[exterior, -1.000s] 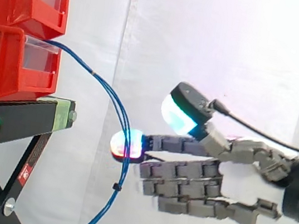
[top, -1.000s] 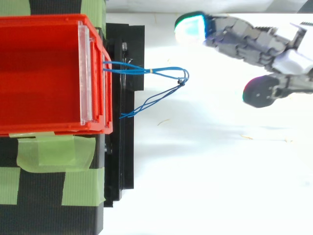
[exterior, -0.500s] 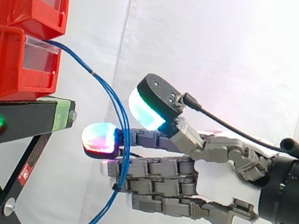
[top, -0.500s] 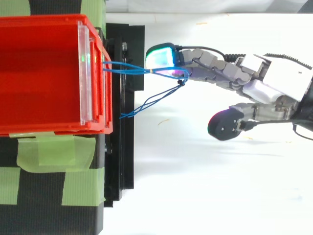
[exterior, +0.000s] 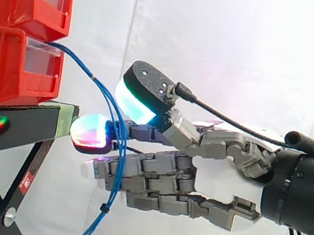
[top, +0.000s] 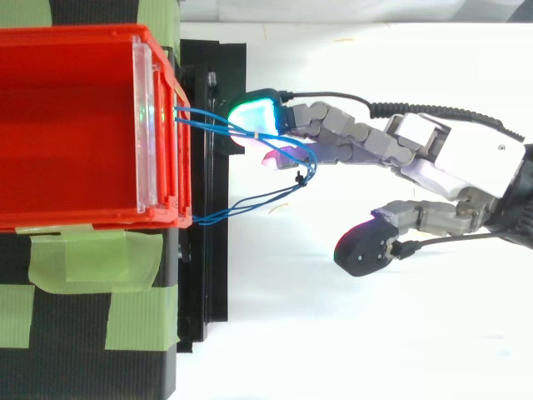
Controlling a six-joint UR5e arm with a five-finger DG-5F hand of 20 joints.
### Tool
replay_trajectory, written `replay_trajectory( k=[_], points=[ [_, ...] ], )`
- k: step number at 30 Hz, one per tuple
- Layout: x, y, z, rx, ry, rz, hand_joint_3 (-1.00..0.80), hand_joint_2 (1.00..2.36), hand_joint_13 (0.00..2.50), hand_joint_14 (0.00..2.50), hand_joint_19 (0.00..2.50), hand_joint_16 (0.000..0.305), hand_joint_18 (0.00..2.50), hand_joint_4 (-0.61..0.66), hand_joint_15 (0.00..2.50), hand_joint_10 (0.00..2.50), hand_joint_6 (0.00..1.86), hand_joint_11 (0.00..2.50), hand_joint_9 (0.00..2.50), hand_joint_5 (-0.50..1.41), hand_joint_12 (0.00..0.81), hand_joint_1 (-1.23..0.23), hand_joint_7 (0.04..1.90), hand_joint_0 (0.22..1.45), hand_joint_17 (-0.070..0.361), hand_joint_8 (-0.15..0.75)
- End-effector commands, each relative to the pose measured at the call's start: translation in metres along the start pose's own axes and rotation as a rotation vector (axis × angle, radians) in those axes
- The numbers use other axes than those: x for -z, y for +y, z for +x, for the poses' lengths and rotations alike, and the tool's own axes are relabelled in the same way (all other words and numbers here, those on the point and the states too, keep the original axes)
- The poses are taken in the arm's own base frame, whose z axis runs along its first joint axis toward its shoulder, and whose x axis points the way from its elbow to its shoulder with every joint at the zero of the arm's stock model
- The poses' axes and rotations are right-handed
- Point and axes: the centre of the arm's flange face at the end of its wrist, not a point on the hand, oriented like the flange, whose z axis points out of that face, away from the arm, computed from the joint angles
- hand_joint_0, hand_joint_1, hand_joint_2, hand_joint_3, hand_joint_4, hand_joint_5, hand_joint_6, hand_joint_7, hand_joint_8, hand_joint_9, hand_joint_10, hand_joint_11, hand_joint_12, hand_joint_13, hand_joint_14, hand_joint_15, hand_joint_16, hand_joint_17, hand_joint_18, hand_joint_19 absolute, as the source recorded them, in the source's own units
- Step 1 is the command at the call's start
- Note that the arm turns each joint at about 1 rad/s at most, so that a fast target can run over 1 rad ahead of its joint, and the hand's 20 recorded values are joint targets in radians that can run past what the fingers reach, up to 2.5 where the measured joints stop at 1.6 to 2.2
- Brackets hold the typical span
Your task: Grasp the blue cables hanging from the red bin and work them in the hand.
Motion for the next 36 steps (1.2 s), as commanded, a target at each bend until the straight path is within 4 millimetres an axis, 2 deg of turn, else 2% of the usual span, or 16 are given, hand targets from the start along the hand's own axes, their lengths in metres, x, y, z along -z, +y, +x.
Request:
replay_trajectory(
  k=[1,9,36],
  points=[
    [0.001,-0.001,0.000,-0.011,0.003,0.009,-1.00,1.00,0.31,0.01,0.00,0.058,0.00,0.13,0.17,0.01,0.00,0.34,0.55,-0.17,0.350,-0.54,0.67,0.69,0.131,0.280],
    [0.005,-0.003,0.003,-0.006,0.017,0.029,-1.00,1.00,0.48,0.01,0.03,0.054,0.16,0.15,0.25,0.01,0.00,0.46,0.66,-0.13,0.362,-0.55,0.69,0.71,0.121,0.289],
    [0.018,-0.008,0.006,-0.132,0.046,0.117,-1.00,1.00,0.57,0.01,0.06,0.050,0.26,0.15,0.32,0.01,0.01,0.50,0.67,-0.15,0.370,-0.55,0.70,0.72,0.113,0.293]
  ],
)
